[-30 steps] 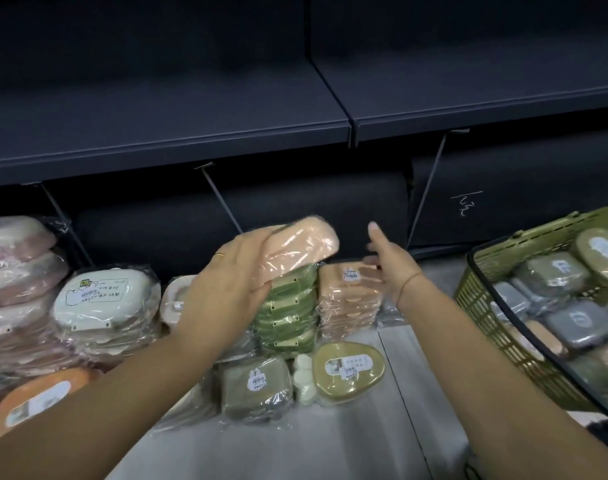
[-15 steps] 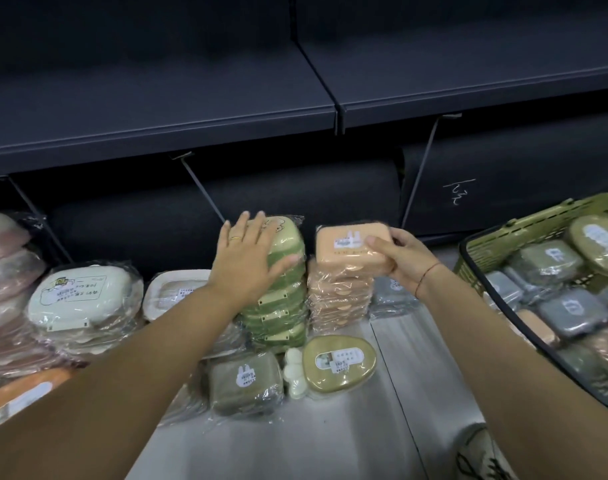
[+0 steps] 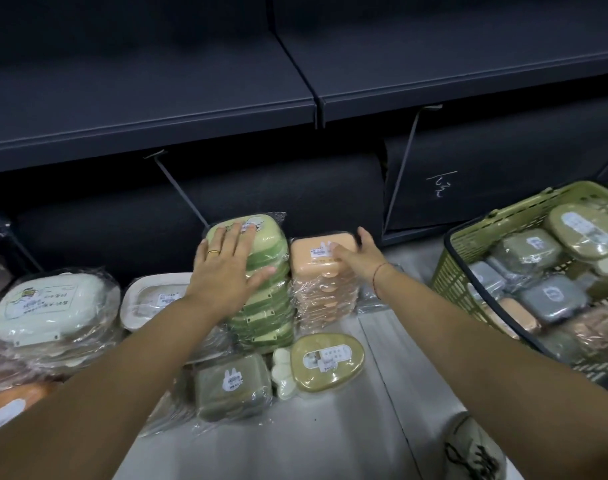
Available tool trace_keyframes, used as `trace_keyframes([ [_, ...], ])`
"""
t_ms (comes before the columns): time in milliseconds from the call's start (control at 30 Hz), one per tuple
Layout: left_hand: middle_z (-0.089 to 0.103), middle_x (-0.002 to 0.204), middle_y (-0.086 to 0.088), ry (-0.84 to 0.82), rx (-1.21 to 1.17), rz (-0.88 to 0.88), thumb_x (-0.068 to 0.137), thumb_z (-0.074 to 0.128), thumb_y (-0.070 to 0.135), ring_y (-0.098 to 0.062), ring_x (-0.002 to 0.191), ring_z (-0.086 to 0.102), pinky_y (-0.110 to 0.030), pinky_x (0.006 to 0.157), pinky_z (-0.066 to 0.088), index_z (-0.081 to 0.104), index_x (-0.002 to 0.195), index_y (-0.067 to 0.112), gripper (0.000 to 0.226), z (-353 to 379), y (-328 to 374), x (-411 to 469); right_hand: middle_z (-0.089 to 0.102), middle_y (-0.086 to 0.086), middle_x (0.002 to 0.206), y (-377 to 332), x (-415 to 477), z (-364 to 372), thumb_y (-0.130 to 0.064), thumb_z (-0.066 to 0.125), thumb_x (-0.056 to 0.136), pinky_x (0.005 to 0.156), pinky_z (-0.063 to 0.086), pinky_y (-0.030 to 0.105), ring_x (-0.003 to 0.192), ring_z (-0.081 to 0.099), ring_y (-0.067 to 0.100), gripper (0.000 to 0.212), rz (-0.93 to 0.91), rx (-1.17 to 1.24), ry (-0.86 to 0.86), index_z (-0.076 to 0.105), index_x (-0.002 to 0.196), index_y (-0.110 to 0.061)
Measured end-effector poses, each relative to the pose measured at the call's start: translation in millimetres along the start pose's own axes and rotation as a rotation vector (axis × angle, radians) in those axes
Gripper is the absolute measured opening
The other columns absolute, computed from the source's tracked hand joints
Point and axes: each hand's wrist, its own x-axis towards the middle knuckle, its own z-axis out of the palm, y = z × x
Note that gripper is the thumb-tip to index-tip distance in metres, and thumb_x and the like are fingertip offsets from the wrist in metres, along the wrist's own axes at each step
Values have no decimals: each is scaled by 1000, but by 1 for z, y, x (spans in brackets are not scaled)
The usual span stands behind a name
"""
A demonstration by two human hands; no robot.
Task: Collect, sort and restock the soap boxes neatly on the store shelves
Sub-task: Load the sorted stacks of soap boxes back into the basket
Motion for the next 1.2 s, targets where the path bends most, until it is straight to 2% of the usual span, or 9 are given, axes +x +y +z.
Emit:
trace_keyframes([
  [100, 14, 162, -4, -5, -62, -22, 84, 15, 73, -25, 150, 8, -48, 120, 3, 14, 155, 21, 88, -20, 18, 8, 25, 11, 157, -21, -6, -38, -47, 65, 87, 114, 29, 35, 140, 34, 26, 89, -58, -194, -20, 12, 155, -22],
  [300, 41, 147, -6, 155, -304, 269, 95, 39, 56, -26, 136, 34, -40, 112, 24, 39, 146, 15, 65, -62, 140, 36, 57, 11, 127, -67, -28, -180, -42, 50, 98, 100, 44, 34, 122, 55, 23, 42, -66, -457, -142, 51, 129, -14],
  [467, 44, 140, -4, 12, -384, 552, 96, 44, 54, -24, 130, 40, -36, 107, 33, 43, 142, 15, 60, -44, 285, 61, 57, 6, 103, -15, -23, -321, -42, 53, 97, 81, 44, 29, 100, 55, 19, 23, 60, -306, 168, 58, 101, -19],
  [567, 40, 143, -8, -190, -384, 545, 97, 43, 54, -27, 132, 40, -37, 106, 35, 41, 142, 13, 61, -8, 354, 82, 59, 9, 120, 50, -10, -383, -53, 65, 85, 91, 43, 36, 107, 54, 25, 50, 164, -224, 467, 59, 118, -16],
  [633, 35, 149, -11, -352, -379, 459, 98, 42, 54, -30, 136, 37, -37, 108, 33, 37, 145, 10, 64, 21, 389, 96, 51, 13, 137, 85, -3, -404, -52, 65, 86, 100, 39, 38, 122, 50, 32, 71, 245, -200, 624, 44, 140, -11],
  [733, 23, 157, -13, -535, -365, 262, 99, 41, 54, -34, 142, 29, -42, 110, 30, 25, 152, 8, 72, 65, 424, 121, 37, 14, 150, 118, 18, -424, -49, 66, 87, 96, 41, 37, 129, 45, 33, 81, 295, -115, 736, 30, 149, -11],
  [933, 11, 160, -17, -655, -306, -103, 98, 42, 54, -40, 143, 24, -45, 112, 29, 8, 155, 7, 81, 127, 439, 153, 34, 14, 151, 142, 73, -446, -55, 71, 79, 112, 33, 50, 137, 35, 35, 95, 318, -343, 758, 25, 150, -13],
  [1067, 6, 159, -19, -676, -240, -123, 97, 44, 56, -40, 142, 23, -46, 110, 33, 4, 156, 9, 85, 135, 446, 161, 30, 13, 150, 146, 87, -455, -60, 73, 73, 112, 30, 52, 138, 32, 35, 96, 328, -488, 745, 31, 148, -17],
  [1200, 14, 157, -18, -618, -118, -99, 84, 65, 59, -34, 142, 23, -41, 108, 35, 15, 153, 7, 100, 145, 446, 161, 29, 15, 151, 139, 83, -465, -66, 74, 66, 112, 26, 50, 138, 31, 37, 104, 363, -637, 683, 31, 148, -19],
])
